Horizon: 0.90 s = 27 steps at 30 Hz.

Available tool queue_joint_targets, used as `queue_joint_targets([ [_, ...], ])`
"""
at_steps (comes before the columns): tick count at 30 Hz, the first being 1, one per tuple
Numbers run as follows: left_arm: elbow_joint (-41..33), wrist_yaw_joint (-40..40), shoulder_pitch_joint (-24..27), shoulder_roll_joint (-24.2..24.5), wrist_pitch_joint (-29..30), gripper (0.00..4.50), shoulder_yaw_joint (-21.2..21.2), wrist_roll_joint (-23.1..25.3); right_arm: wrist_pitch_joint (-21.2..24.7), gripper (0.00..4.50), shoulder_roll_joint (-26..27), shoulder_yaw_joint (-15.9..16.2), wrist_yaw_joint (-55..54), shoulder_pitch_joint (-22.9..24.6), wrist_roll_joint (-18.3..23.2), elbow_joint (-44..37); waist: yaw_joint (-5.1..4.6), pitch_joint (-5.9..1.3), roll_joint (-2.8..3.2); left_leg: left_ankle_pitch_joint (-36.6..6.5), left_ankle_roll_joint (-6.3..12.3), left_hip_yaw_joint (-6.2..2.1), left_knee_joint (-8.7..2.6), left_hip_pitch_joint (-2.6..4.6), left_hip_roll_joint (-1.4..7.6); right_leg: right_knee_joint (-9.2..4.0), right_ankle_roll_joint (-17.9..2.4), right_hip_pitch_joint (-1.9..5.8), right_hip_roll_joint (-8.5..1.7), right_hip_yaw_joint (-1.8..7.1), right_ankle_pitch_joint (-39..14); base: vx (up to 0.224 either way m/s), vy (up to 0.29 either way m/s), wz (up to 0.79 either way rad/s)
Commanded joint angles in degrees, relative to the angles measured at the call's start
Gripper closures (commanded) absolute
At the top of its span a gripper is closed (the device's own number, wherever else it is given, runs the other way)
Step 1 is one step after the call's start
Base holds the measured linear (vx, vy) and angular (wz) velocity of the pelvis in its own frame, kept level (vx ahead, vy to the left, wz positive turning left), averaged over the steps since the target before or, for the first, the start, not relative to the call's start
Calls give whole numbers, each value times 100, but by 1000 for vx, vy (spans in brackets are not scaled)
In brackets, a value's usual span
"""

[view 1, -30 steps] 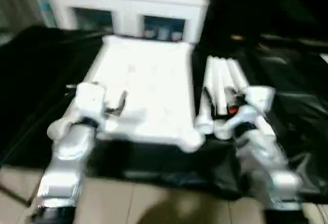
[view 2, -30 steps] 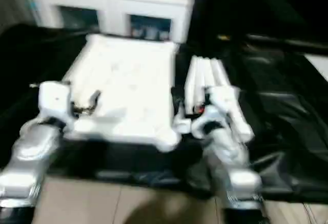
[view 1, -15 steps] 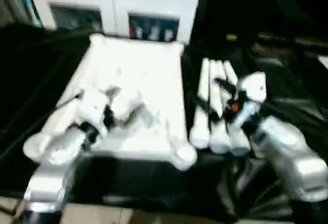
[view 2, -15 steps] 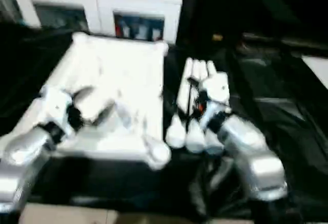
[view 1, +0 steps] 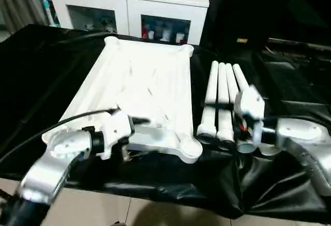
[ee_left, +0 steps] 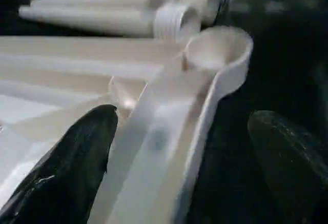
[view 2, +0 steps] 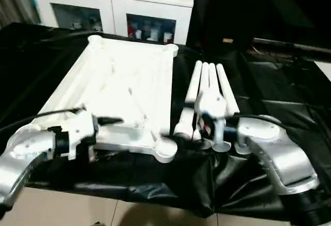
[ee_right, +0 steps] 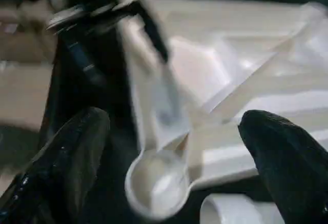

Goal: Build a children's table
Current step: Move to table, then move table base

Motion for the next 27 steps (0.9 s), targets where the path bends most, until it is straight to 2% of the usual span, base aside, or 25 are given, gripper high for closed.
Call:
queue_joint_targets([
  [1, 341, 91, -253, -34, -234, 35, -85, 295, -139, 0, -120, 98, 185, -59, -169, 52, 7, -308, 60, -1065, 26, -32, -483, -13, 198, -530, -904, 197, -373, 251, -1171, 0, 0, 0],
  [4, 548, -30, -454, -78, -184, 49, -87, 217, -110, 0, -161, 143, 284, -29, -145, -11, 13, -340, 75, -807, 72, -17, -456, -16, 190, -468, -1097, 219, -363, 234, -575, 0, 0, 0],
  [5, 585, -208, -523, -97, -26, 66, -71, 57, -149, 0, -198, 195, 320, -27, -199, -19, 12, -348, 101, -666, 99, -23, -456, -18, 198, -423, -1243, 231, -362, 220, -172, 0, 0, 0],
  [7, 712, -534, -651, -81, 73, 75, -106, -149, -237, 0, -286, 297, 408, -64, -277, 10, 13, -351, 114, -667, 133, -1, -445, 6, 186, -416, -1352, 221, -352, 220, 21, 0, 0, 0],
  [9, 768, -812, -710, -21, 55, 86, -176, -211, -295, 0, -331, 342, 471, -93, -347, 27, 20, -353, 113, -686, 181, -1, -442, -6, 194, -405, -1429, 249, -369, 226, 136, 0, 0, 0],
  [11, 760, -994, -714, 16, 106, 98, -210, -270, -312, 0, -326, 341, 476, -122, -398, 49, 19, -349, 116, -687, 199, 4, -444, -2, 196, -406, -1448, 247, -367, 227, 142, 0, 0, 0],
  [12, 743, -1109, -698, 35, 141, 119, -228, -312, -331, 0, -338, 343, 467, -156, -466, 81, 17, -343, 125, -717, 199, 5, -447, 4, 201, -407, -1469, 247, -370, 227, 128, 0, 0, 0],
  [15, 743, -1184, -664, 34, 112, 131, -246, -318, -355, 0, -361, 325, 490, -175, -529, 107, 15, -321, 131, -948, 142, 13, -459, 23, 210, -438, -1484, 240, -374, 230, -227, 0, 0, 0],
  [16, 774, -1151, -652, 26, 56, 131, -264, -256, -370, 0, -369, 324, 502, -171, -566, 116, 16, -318, 133, -983, 132, 12, -460, 21, 216, -442, -1476, 238, -378, 232, -288, 0, 0, 0],
  [17, 799, -1101, -627, 10, -6, 155, -308, -165, -412, 0, -412, 340, 520, -134, -620, 99, 15, -314, 123, -1032, 113, 12, -464, 20, 217, -453, -1444, 238, -375, 233, -401, 0, 0, 0],
  [21, 1038, -975, -747, -29, -174, 170, -450, 151, -459, 0, -408, 391, 459, -131, -683, 118, 21, -304, 125, -1088, 94, 12, -470, 30, 218, -474, -1349, 230, -371, 242, -602, 0, 0, 0],
  [23, 1133, -1026, -813, 2, -228, 207, -516, 257, -373, 0, -394, 373, 534, -113, -575, 70, 26, -311, 129, -1066, 90, 4, -474, 27, 221, -475, -1315, 231, -378, 241, -615, 0, 0, 0],
  [24, 1176, -1051, -834, 22, -272, 209, -553, 314, -322, 0, -395, 358, 579, -78, -519, 14, 24, -317, 119, -1042, 92, 3, -471, 24, 225, -469, -1329, 234, -379, 241, -550, 0, 0, 0],
  [26, 1266, -1054, -870, 49, -339, 210, -614, 423, -266, 0, -418, 360, 651, -18, -463, -83, 26, -318, 142, -1027, 112, 2, -470, 22, 221, -471, -1345, 235, -373, 241, -473, 0, 0, 0],
  [27, 1328, -1028, -895, 38, -378, 230, -638, 476, -261, 0, -426, 374, 666, 18, -456, -135, 32, -325, 128, -965, 136, 1, -467, 21, 227, -453, -1364, 238, -375, 238, -329, 0, 0, 0],
])
